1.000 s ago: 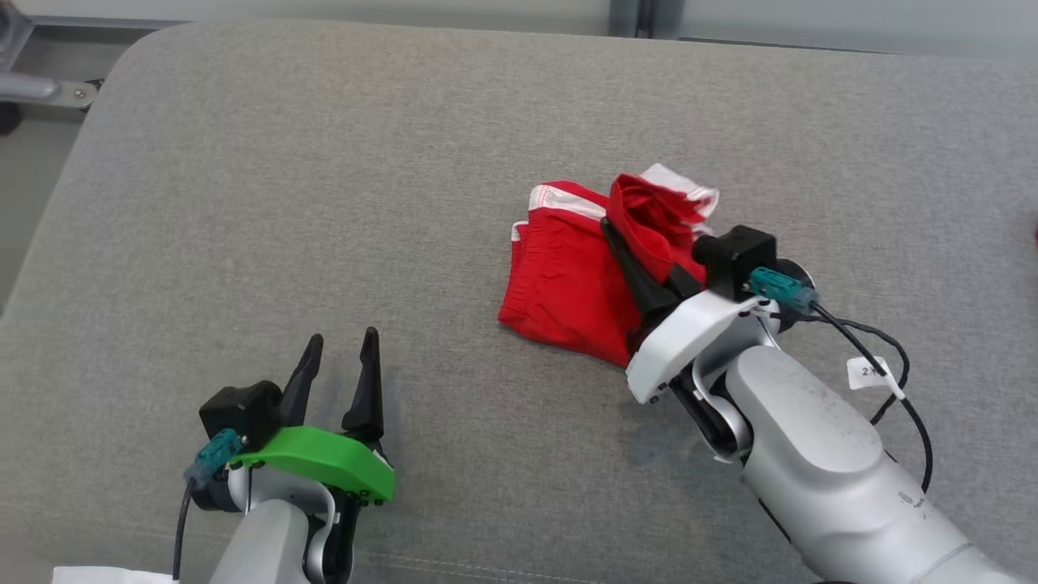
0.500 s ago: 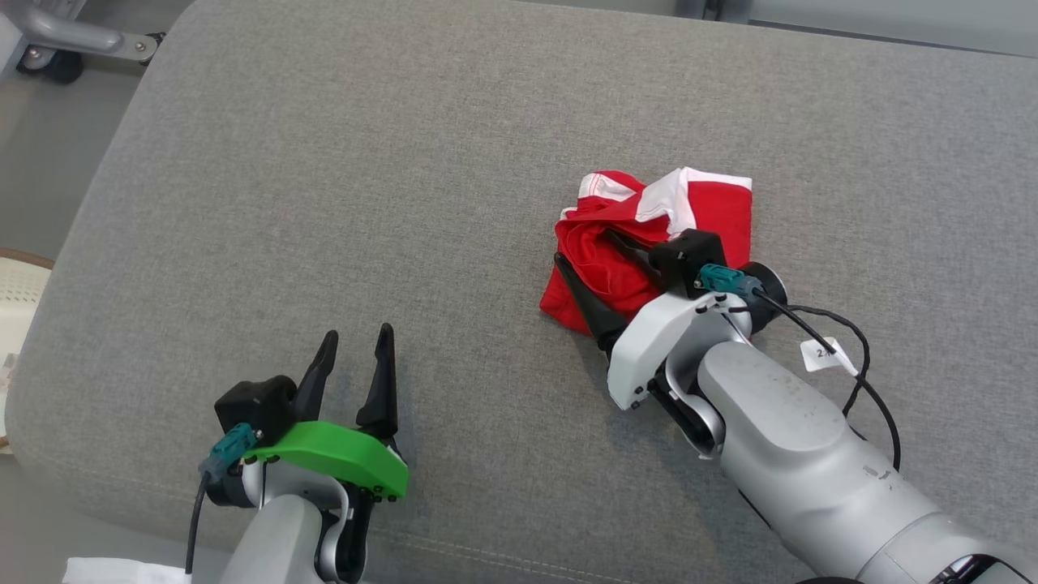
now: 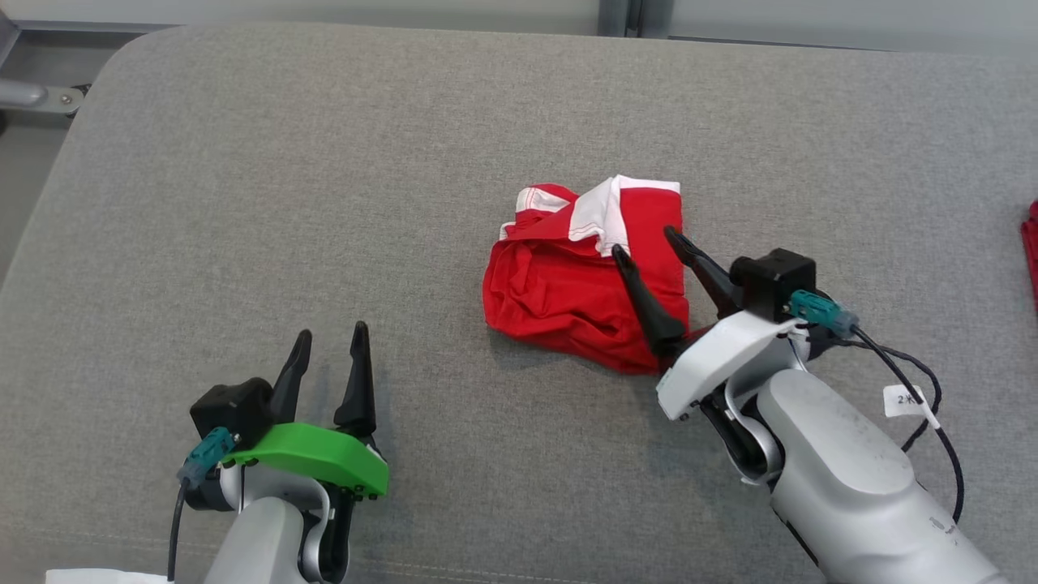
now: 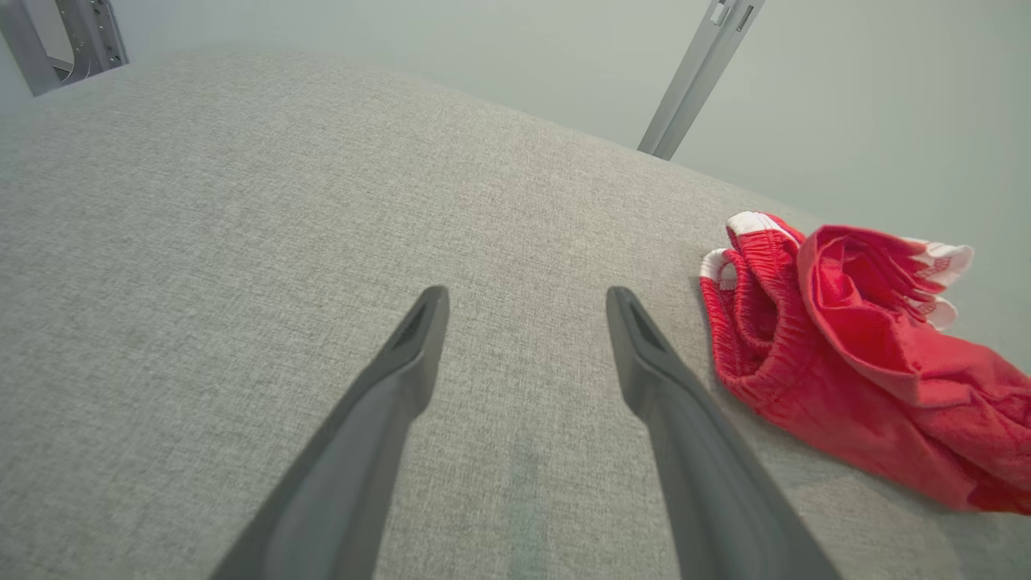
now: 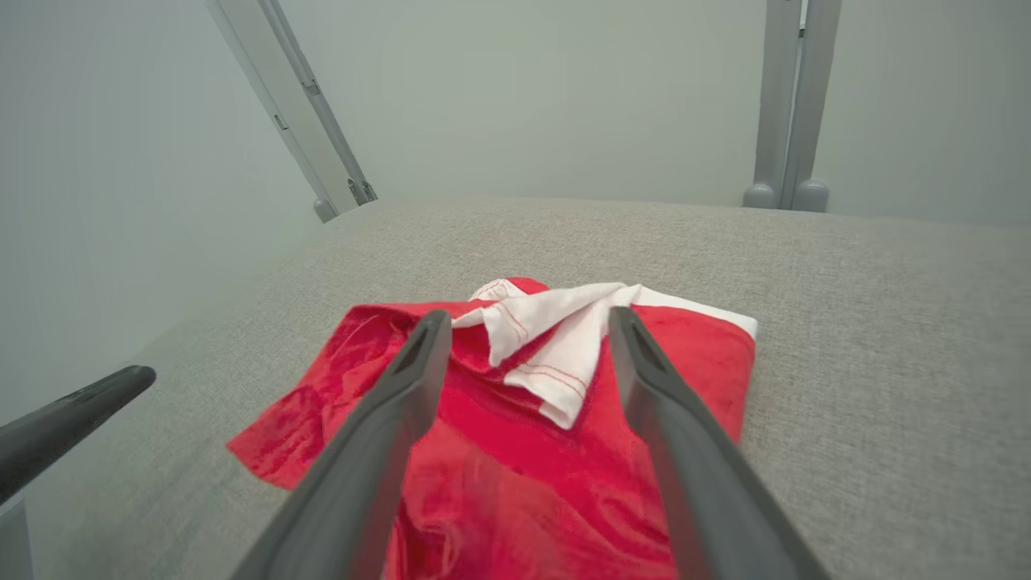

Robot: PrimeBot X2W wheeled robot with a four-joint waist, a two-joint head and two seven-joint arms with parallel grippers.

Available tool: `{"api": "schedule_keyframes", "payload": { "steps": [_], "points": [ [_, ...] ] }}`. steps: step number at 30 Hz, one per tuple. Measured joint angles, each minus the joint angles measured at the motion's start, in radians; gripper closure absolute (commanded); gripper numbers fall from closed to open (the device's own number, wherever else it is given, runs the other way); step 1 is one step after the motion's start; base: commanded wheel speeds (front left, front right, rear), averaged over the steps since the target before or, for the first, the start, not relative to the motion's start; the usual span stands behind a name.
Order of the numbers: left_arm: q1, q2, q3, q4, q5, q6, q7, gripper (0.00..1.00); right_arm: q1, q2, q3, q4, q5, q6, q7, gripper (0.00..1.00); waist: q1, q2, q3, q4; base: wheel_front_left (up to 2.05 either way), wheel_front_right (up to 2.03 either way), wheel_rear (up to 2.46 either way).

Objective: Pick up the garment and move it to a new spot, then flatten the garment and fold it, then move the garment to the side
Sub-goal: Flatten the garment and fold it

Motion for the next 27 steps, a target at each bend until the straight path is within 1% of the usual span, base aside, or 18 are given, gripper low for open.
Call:
{"api": "schedule_keyframes", "payload": {
  "steps": [4, 7, 19, 20, 21, 22, 23, 24, 27],
  "points": [
    [0.000, 0.000, 0.000, 0.001, 0.001, -0.005, 0.000, 0.00, 0.051, -0.013, -0.053, -0.011, -0.002, 0.000, 0.000, 0.00, 0.0000, 0.0000, -0.001, -0.011, 0.00, 0.00, 0.00],
    [0.000, 0.000, -0.006, 0.002, 0.001, -0.007, 0.000, 0.00, 0.067, -0.015, -0.060, 0.017, -0.016, 0.000, 0.000, 0.00, 0.0000, 0.0000, 0.005, -0.002, 0.00, 0.00, 0.00],
    [-0.001, 0.000, -0.024, -0.001, -0.009, -0.006, 0.000, 0.00, 0.012, 0.008, -0.072, 0.103, -0.047, 0.000, 0.000, 0.00, 0.0000, 0.0000, 0.029, 0.047, 0.00, 0.00, 0.00],
    [-0.001, 0.000, -0.025, -0.001, -0.010, -0.005, 0.000, 0.00, 0.007, 0.010, -0.075, 0.109, -0.048, 0.000, 0.000, 0.02, 0.0000, 0.0000, 0.031, 0.049, 0.00, 0.00, 0.00],
    [-0.001, 0.000, -0.026, -0.002, -0.012, -0.005, 0.000, 0.00, 0.003, 0.012, -0.081, 0.116, -0.048, 0.000, 0.000, 0.31, 0.0000, 0.0000, 0.033, 0.051, 0.00, 0.00, 0.00],
    [-0.001, 0.000, -0.027, -0.004, -0.015, -0.005, 0.000, 0.00, -0.002, 0.013, -0.085, 0.123, -0.050, 0.000, 0.000, 0.69, 0.0000, 0.0000, 0.035, 0.053, 0.00, 0.00, 0.00],
    [-0.001, 0.000, -0.029, -0.005, -0.017, -0.005, 0.000, 0.00, -0.007, 0.013, -0.086, 0.130, -0.054, 0.000, 0.000, 0.89, 0.0000, 0.0000, 0.037, 0.055, 0.00, 0.00, 0.00],
    [-0.001, 0.000, -0.030, -0.006, -0.017, -0.005, 0.000, 0.00, -0.011, 0.014, -0.088, 0.135, -0.054, 0.000, 0.000, 1.00, 0.0000, 0.0000, 0.039, 0.057, 0.00, 0.00, 0.00],
    [-0.002, 0.000, -0.035, -0.009, -0.020, -0.004, 0.000, 0.00, -0.019, 0.016, -0.086, 0.156, -0.061, 0.000, 0.000, 1.00, 0.0000, 0.0000, 0.043, 0.062, 0.00, 0.00, 0.00]
  ]
}}
